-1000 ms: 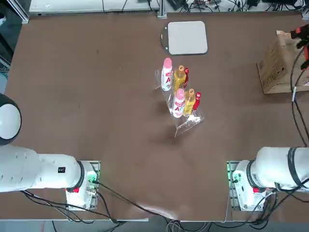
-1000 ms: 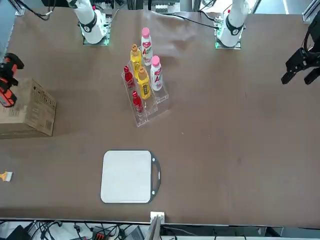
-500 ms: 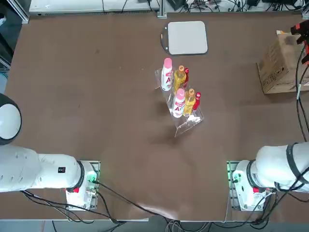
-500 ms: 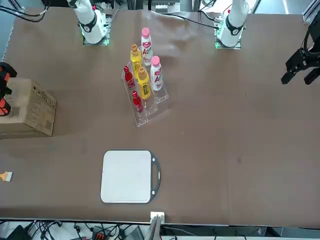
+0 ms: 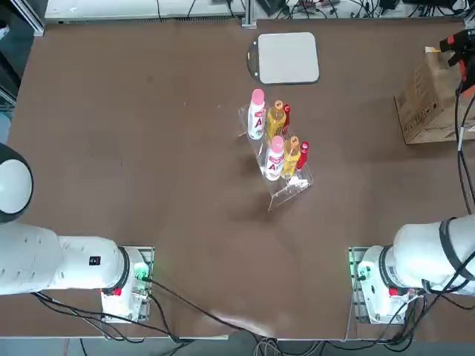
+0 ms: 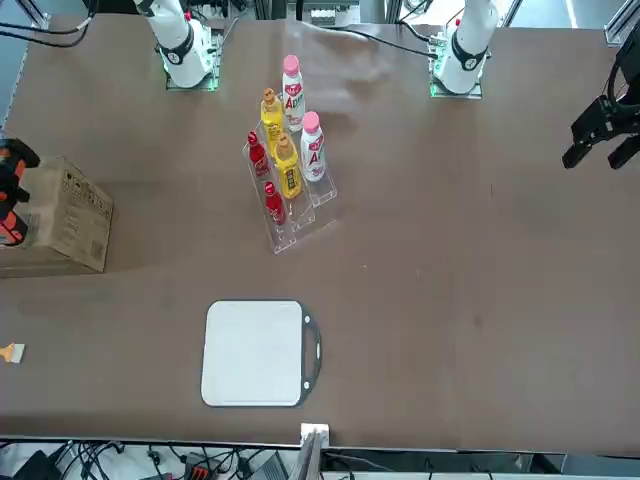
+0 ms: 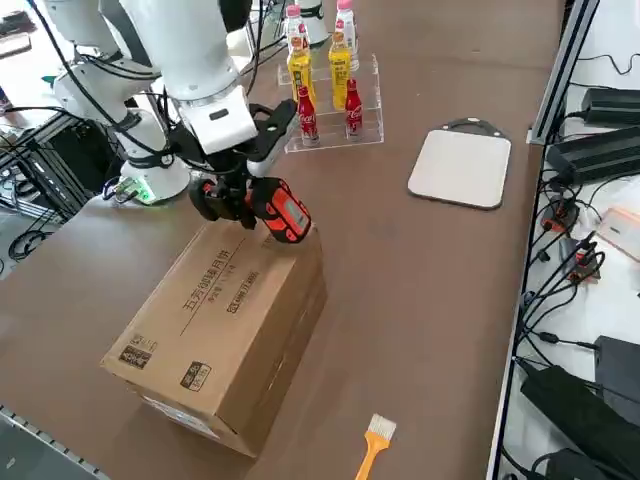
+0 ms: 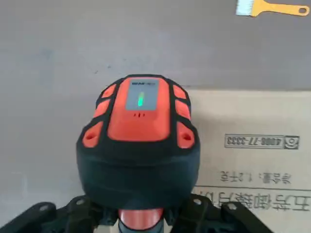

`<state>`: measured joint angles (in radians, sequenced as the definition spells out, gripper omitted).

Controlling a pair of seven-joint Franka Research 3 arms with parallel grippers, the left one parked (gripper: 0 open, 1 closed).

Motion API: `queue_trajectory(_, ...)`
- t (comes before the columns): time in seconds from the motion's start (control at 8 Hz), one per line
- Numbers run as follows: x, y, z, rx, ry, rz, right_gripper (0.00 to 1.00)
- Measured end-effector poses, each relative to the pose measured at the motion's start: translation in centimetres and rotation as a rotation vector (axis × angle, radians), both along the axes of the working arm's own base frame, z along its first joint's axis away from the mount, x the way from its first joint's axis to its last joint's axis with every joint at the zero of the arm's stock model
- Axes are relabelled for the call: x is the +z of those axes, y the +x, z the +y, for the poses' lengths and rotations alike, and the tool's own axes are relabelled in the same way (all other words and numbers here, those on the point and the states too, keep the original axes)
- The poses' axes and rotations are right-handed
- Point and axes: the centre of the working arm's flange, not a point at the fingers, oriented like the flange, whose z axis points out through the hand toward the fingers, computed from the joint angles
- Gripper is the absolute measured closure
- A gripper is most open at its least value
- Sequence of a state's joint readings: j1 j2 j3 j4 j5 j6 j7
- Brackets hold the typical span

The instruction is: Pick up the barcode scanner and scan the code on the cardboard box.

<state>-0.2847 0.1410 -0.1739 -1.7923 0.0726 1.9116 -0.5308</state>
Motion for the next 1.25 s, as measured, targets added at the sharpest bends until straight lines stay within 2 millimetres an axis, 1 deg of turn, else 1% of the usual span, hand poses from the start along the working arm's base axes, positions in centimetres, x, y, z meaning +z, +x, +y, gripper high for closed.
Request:
queue_trajectory(0.38, -0.27, -0.41, 0.62, -0.018, 0.030, 0.048, 0.58)
queue_trajectory(1.25, -0.22, -0.66, 0.40, -0.023, 0.033, 0.057, 0.58)
